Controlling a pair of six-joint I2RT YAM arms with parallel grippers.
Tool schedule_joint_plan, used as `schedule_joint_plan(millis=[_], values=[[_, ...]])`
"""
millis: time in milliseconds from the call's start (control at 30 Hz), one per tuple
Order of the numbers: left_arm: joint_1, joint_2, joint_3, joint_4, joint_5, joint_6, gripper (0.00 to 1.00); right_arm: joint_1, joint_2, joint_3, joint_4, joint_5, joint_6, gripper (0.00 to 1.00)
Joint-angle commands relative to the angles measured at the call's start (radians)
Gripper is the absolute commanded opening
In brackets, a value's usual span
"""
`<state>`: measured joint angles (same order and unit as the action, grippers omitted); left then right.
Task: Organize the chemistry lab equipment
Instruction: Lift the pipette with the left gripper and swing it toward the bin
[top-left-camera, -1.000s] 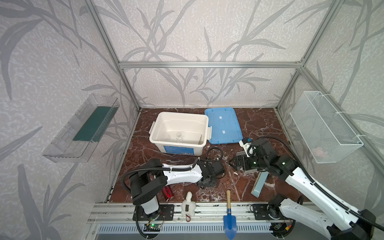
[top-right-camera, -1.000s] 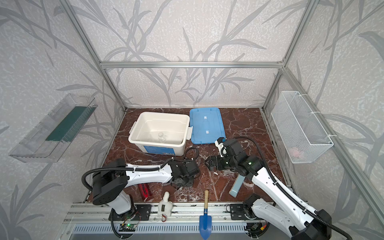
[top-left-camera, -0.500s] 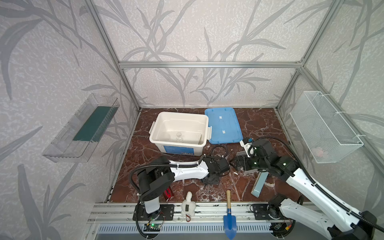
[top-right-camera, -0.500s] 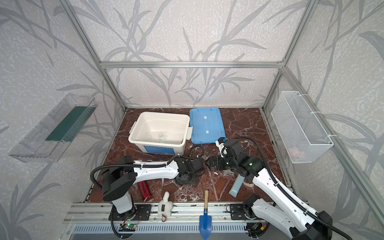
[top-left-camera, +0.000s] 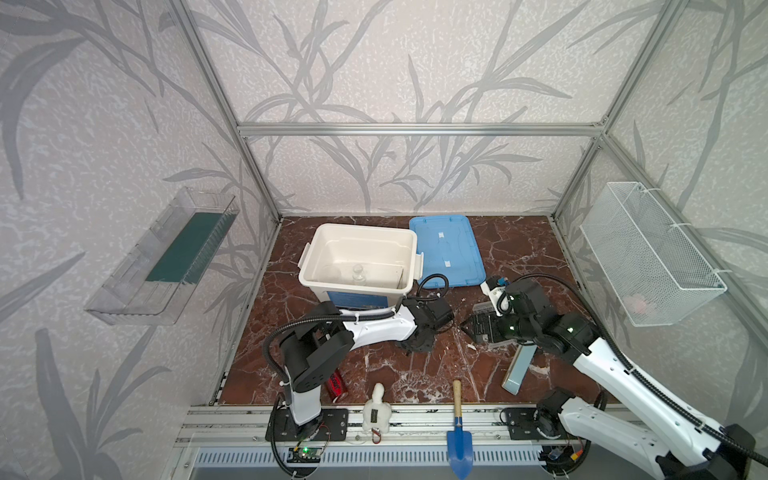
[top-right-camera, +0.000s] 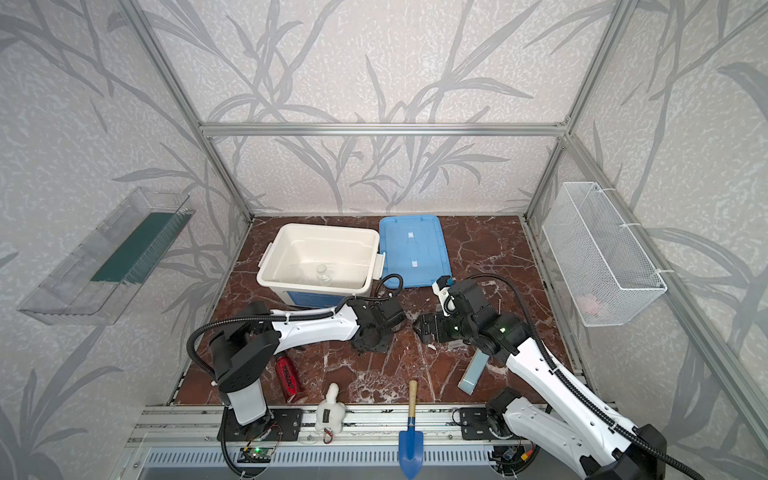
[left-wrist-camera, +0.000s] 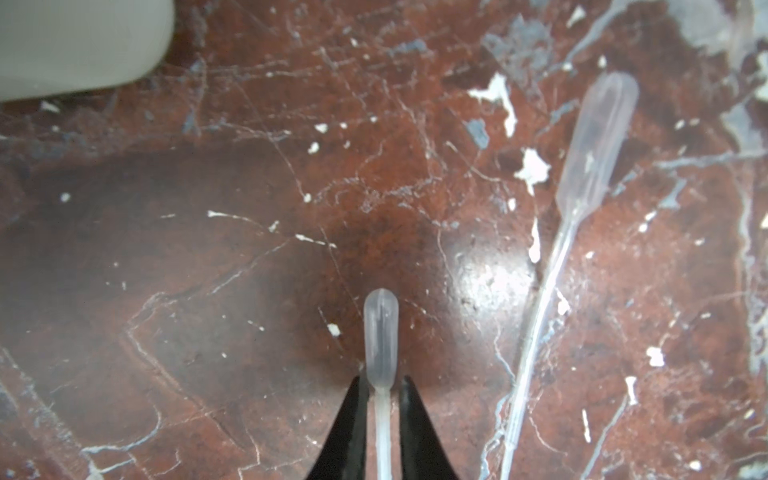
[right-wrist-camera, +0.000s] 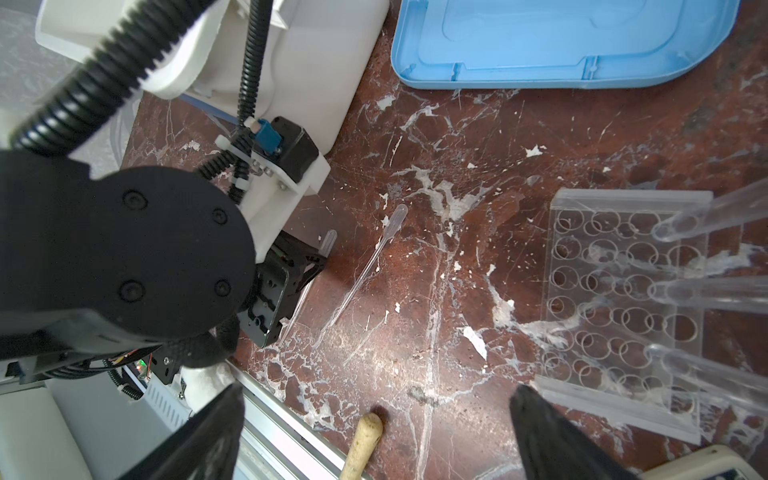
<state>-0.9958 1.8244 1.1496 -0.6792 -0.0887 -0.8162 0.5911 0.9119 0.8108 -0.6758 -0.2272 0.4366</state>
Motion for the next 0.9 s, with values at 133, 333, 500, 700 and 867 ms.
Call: schedule_joint_plan(millis=[133,333,500,700,867], values=[[-0.034,-0.034,-0.031,-0.080,-0.056,0.002,0.23,0.001,0.011,0.024,-0.015,0.015,-0.029,0.98],[-0.071,-0.019,-0.031,-0.093,-0.062,-0.007,0.16,0.001,0.021,0.024,-0.002,0.014,-0.027,0.98],[-0.071,-0.001,-0.011,-0.098,-0.060,0.006,0.04,0.001,0.018,0.024,-0.001,0.014,-0.027,0.97],[-0.073,-0.131,-0.011,-0.085,-0.077,0.047,0.00,0.001,0.012,0.034,-0.006,0.026,-0.039,0.97],[-0.070,-0.286,0.044,-0.155,-0.130,0.144,0.00,0.001,0.010,0.045,0.011,0.026,-0.039,0.97]])
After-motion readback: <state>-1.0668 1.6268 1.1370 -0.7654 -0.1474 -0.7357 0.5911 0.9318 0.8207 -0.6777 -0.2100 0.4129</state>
